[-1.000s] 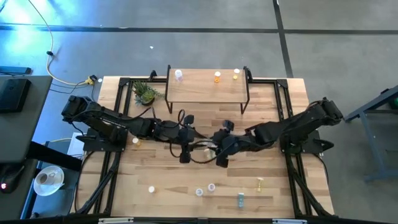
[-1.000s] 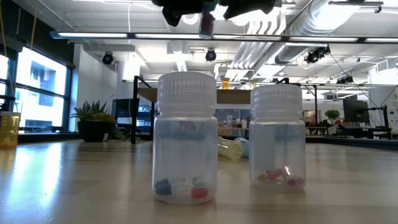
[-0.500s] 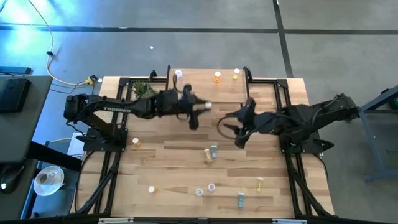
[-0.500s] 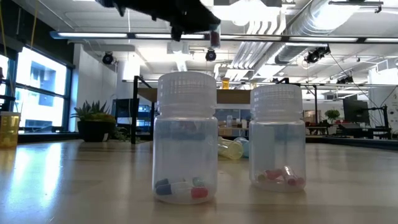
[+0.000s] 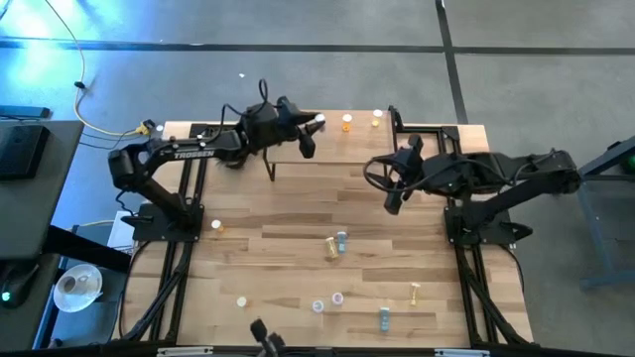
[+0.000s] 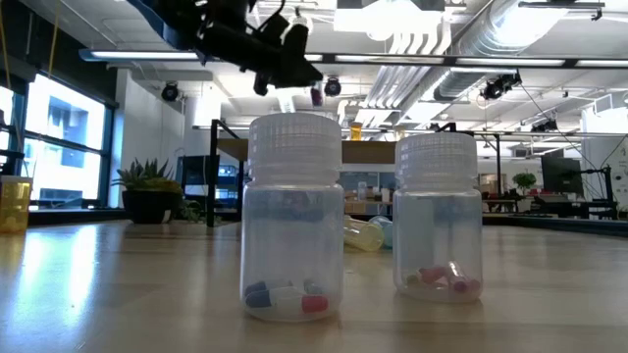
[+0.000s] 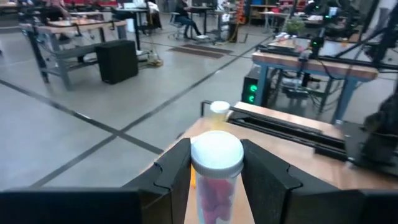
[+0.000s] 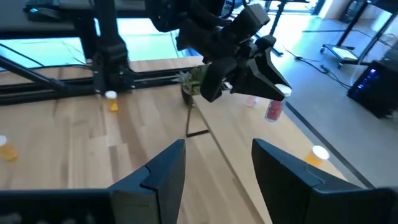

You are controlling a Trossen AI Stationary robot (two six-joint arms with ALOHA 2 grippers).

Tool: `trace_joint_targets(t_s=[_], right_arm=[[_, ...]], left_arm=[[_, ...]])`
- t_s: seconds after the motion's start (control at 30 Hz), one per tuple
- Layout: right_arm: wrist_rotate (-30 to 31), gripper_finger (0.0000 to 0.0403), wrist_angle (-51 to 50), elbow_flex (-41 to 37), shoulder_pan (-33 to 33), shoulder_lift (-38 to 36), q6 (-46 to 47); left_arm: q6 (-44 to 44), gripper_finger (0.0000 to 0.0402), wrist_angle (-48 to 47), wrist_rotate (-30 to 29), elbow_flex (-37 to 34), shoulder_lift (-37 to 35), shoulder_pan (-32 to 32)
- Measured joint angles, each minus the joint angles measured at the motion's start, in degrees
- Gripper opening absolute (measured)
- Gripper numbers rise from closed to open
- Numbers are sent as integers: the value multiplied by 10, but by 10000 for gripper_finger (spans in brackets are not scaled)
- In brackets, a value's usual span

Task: Pick and place medicine bottles onto shelf by color
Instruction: Put the top right blue pill bottle on the shelf

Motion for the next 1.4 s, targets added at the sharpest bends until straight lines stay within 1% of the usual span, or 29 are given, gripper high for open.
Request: trace_joint_targets(t_s=[0.2, 0.33, 0.5, 0.73, 0.9, 1.27, 1.4], right_arm=[[0, 176, -32, 0, -26, 0, 0], [0, 176, -46, 0, -42, 0, 0], [0, 176, -59, 0, -62, 0, -6], [0, 176, -59, 0, -90, 0, -15], [0, 176, -65, 0, -104, 0, -15], [0, 176, -68, 0, -116, 0, -15], [0, 176, -68, 0, -116, 0, -15]], left_arm=[[10, 117, 15, -11, 0, 35, 15], [15, 117, 36, -67, 0, 59, 17], [21, 117, 57, -84, 0, 77, 20], [5, 117, 51, -140, -1, 78, 14], [-15, 117, 31, -141, -1, 78, 10], [-12, 117, 14, -176, -2, 83, 0], [-3, 117, 14, -178, -2, 83, -3]])
